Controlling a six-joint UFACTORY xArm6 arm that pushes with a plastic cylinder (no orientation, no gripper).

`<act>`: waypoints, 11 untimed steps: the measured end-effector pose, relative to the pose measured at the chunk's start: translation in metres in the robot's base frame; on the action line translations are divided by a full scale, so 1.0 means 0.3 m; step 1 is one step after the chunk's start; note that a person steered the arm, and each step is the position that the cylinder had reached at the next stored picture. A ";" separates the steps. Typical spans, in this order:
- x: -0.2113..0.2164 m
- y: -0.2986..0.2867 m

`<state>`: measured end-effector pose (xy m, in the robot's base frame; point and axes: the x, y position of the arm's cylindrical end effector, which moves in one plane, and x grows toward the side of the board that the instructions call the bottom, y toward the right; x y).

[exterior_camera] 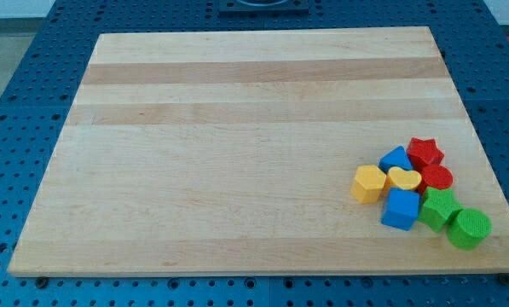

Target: Push the green circle into the green star

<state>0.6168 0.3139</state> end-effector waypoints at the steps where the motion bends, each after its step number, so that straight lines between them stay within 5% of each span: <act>1: 0.000 -0.105; 4: 0.004 -0.363; 11: 0.004 -0.301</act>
